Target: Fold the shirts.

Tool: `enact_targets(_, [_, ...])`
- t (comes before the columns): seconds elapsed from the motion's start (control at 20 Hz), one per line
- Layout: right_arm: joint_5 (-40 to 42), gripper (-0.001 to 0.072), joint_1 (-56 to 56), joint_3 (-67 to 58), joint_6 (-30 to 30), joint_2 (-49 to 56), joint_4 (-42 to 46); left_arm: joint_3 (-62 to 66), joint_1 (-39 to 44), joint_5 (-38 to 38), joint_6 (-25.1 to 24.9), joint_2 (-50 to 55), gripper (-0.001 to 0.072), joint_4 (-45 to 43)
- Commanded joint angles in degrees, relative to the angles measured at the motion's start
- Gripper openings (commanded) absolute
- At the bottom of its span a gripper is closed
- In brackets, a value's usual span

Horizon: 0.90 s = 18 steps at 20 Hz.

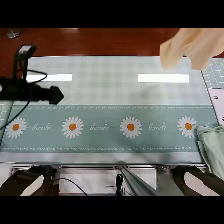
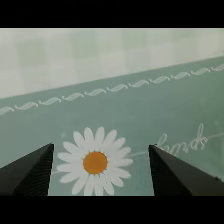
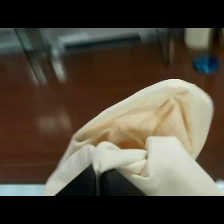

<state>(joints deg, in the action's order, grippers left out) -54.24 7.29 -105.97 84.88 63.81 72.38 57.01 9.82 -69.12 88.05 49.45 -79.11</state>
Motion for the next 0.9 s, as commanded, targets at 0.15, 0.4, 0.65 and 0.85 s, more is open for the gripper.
enact_targets(0.15, [-5.66, 0.0017, -11.52, -2.34, -3.54, -9.4, -0.35, -12.15, -0.04, 0.81, 0.28, -13.62, 0.0704, 4.61])
enact_targets(0.4, [-20.04, 0.0017, -23.43, 1.64, -3.82, -7.89, -0.42, -12.15, -0.04, 5.46, 1.25, -13.51, 0.0704, 4.66])
enact_targets(0.65, [-7.69, 0.0017, -37.42, 29.94, 3.58, -7.65, -1.7, -12.15, -0.04, 8.0, 1.38, -13.51, 0.0704, 4.66])
enact_targets(0.85, [13.38, 0.0018, -46.29, 44.46, 5.55, 0.83, -14.12, -12.15, -0.04, 8.09, 1.38, -13.44, 0.0703, 5.07])
